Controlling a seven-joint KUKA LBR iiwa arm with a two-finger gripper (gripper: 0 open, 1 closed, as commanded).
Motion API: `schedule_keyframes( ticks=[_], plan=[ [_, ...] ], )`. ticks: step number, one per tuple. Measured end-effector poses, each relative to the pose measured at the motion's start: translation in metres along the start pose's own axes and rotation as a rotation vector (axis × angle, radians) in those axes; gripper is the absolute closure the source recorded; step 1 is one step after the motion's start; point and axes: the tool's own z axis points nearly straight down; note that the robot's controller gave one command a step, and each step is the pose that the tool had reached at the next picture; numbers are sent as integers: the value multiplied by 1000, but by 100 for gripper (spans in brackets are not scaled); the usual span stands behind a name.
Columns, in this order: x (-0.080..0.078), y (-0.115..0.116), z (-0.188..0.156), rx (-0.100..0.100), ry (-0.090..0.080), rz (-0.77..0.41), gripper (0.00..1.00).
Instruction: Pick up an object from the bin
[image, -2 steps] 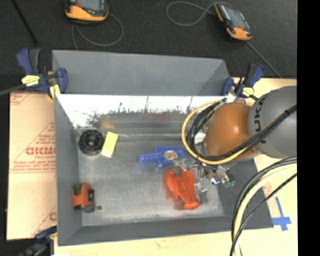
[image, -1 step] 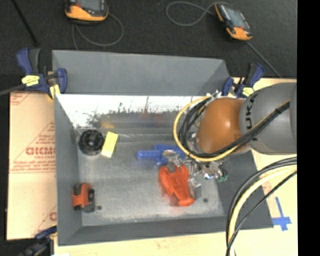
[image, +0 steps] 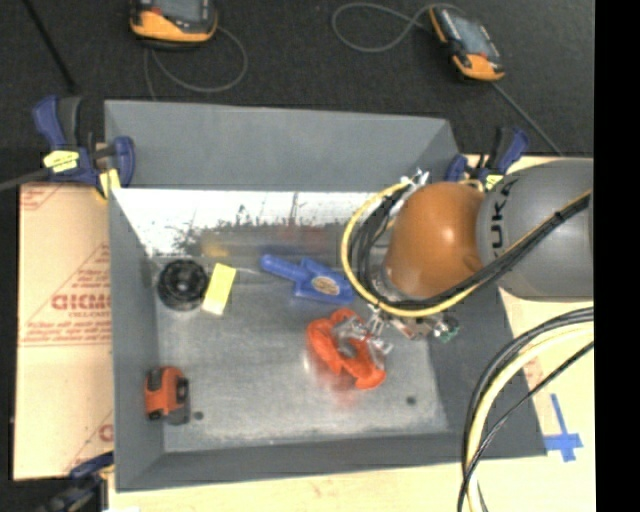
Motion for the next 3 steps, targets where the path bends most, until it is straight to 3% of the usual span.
schedule_keyframes(
  ticks=[1,2,3],
  plan=[
    [0,0,0,0,0,-1,100],
    [22,-15,-189,4,-3,4,100],
    [22,-14,-186,0,0,3,100]
  ],
)
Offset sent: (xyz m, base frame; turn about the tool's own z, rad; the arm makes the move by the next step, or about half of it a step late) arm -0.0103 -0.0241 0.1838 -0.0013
